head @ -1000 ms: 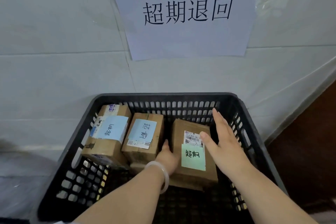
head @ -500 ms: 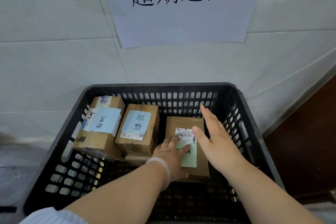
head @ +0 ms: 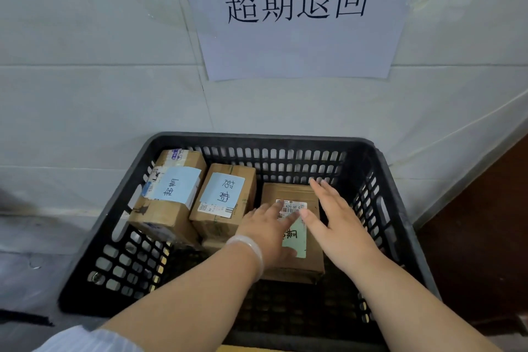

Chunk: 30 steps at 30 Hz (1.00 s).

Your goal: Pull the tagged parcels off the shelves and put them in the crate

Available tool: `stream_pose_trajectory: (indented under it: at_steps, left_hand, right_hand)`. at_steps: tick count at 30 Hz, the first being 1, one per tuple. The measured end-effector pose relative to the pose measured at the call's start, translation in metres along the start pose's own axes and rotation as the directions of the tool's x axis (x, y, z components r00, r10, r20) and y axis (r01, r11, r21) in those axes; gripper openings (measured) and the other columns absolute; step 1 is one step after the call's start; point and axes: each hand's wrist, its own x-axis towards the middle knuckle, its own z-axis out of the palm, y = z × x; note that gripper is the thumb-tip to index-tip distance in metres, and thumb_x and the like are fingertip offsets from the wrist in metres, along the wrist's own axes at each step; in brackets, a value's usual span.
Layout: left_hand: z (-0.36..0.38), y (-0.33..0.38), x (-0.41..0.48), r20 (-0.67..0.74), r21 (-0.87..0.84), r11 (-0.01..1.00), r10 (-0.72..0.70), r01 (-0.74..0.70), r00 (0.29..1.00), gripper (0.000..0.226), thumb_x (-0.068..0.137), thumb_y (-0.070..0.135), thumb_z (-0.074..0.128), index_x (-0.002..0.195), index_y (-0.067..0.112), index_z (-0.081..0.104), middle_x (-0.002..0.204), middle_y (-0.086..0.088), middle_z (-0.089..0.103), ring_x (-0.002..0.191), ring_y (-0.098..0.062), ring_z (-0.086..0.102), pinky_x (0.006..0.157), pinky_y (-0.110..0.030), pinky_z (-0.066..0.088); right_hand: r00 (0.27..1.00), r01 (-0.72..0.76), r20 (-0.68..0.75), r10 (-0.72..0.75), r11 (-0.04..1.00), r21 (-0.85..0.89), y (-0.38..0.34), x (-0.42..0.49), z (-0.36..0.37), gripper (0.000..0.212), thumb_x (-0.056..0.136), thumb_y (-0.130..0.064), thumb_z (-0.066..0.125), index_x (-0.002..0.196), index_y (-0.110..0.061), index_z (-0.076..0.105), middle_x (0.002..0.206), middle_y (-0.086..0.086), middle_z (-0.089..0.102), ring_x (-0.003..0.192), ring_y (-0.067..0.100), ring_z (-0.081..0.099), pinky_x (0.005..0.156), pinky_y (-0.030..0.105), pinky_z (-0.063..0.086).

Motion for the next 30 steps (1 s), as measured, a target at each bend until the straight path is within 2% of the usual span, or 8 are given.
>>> stream_pose_trajectory:
  at_steps: [5, 9, 12, 15, 18, 22, 25, 30]
  left_hand:
    - [-0.032, -0.021, -0.038, -0.274, 0.004, 1.0, 0.027, -0.027, 0.961, 0.08, 0.09, 0.061, 0.053, 0.154, 0.039, 0.01, 0.165, 0.001, 0.003, 0.151, -0.023, 0.004, 0.122, -0.048, 0.012]
    - [-0.036, -0.05, -0.092, -0.442, -0.01, 0.992, -0.118, 0.127, 0.889, 0.079, 0.089, 0.063, 0.051, 0.153, 0.041, 0.01, 0.165, 0.003, 0.006, 0.151, -0.02, 0.004, 0.122, -0.045, 0.006]
    - [-0.031, -0.068, -0.138, -0.529, -0.061, 0.961, -0.26, 0.269, 0.808, 0.081, 0.087, 0.067, 0.05, 0.153, 0.043, 0.009, 0.165, 0.003, 0.008, 0.151, -0.021, 0.005, 0.122, -0.046, 0.006]
    - [-0.023, -0.085, -0.189, -0.569, -0.126, 0.901, -0.409, 0.415, 0.713, 0.083, 0.084, 0.07, 0.05, 0.153, 0.044, 0.011, 0.165, 0.004, 0.008, 0.151, -0.022, 0.006, 0.121, -0.046, 0.005]
    - [-0.012, -0.103, -0.246, -0.579, -0.151, 0.822, -0.524, 0.549, 0.625, 0.086, 0.082, 0.071, 0.052, 0.153, 0.045, 0.01, 0.165, 0.002, 0.009, 0.151, -0.024, 0.008, 0.12, -0.048, 0.003]
    - [0.003, -0.129, -0.334, -0.596, -0.206, 0.714, -0.634, 0.67, 0.493, 0.087, 0.081, 0.073, 0.052, 0.154, 0.044, 0.012, 0.165, 0.001, 0.009, 0.151, -0.025, 0.009, 0.12, -0.05, 0.002]
    - [0.016, -0.145, -0.404, -0.598, -0.26, 0.623, -0.704, 0.737, 0.384, 0.09, 0.082, 0.073, 0.049, 0.154, 0.043, 0.006, 0.165, 0.001, 0.006, 0.151, -0.023, 0.006, 0.12, -0.048, 0.0]
    - [0.043, -0.177, -0.548, -0.605, -0.292, 0.43, -0.775, 0.854, 0.183, 0.086, 0.084, 0.074, 0.043, 0.153, 0.044, 0.001, 0.165, 0.003, 0.004, 0.152, -0.021, 0.002, 0.12, -0.049, -0.002]
  right_hand:
    - [0.994, 0.106, 0.027, -0.104, 0.989, -0.104, -0.008, -0.005, -0.003, 0.07, 0.088, -0.068, 0.042, 0.15, -0.05, 0.013, 0.16, -0.023, 0.003, 0.147, 0.004, 0.003, 0.12, 0.039, 0.013]
    - [0.965, 0.262, 0.068, -0.253, 0.932, -0.251, -0.028, -0.01, 0.0, 0.082, 0.079, -0.079, 0.035, 0.15, -0.049, 0.005, 0.161, -0.02, -0.002, 0.146, 0.002, -0.004, 0.12, 0.036, 0.004]
    - [0.902, 0.426, 0.103, -0.418, 0.834, -0.35, -0.062, -0.011, 0.012, 0.091, 0.073, -0.086, 0.027, 0.15, -0.047, -0.003, 0.16, -0.018, -0.006, 0.144, 0.0, -0.011, 0.117, 0.034, -0.004]
    - [0.811, 0.581, 0.173, -0.558, 0.734, -0.353, -0.11, -0.014, 0.035, 0.095, 0.071, -0.087, 0.026, 0.151, -0.045, -0.003, 0.161, -0.014, -0.004, 0.145, 0.004, -0.01, 0.119, 0.037, -0.004]
    - [0.708, 0.706, 0.231, -0.668, 0.657, -0.263, -0.16, -0.03, 0.068, 0.094, 0.072, -0.084, 0.035, 0.151, -0.045, 0.003, 0.16, -0.017, -0.004, 0.147, 0.006, -0.01, 0.12, 0.038, -0.003]
    - [0.505, 0.863, 0.337, -0.794, 0.476, -0.172, -0.222, -0.07, 0.118, 0.089, 0.073, -0.083, 0.034, 0.15, -0.049, 0.003, 0.156, -0.025, -0.009, 0.145, 0.001, -0.013, 0.12, 0.034, -0.004]
    - [0.388, 0.921, 0.377, -0.841, 0.362, -0.141, -0.271, -0.1, 0.156, 0.09, 0.074, -0.082, 0.034, 0.148, -0.051, -0.006, 0.16, -0.019, -0.009, 0.146, 0.003, -0.014, 0.119, 0.034, -0.006]
    - [0.189, 0.98, 0.387, -0.903, 0.197, -0.02, -0.371, -0.178, 0.237, 0.091, 0.074, -0.083, 0.033, 0.15, -0.047, -0.003, 0.162, -0.013, -0.004, 0.147, 0.006, -0.011, 0.121, 0.039, -0.004]
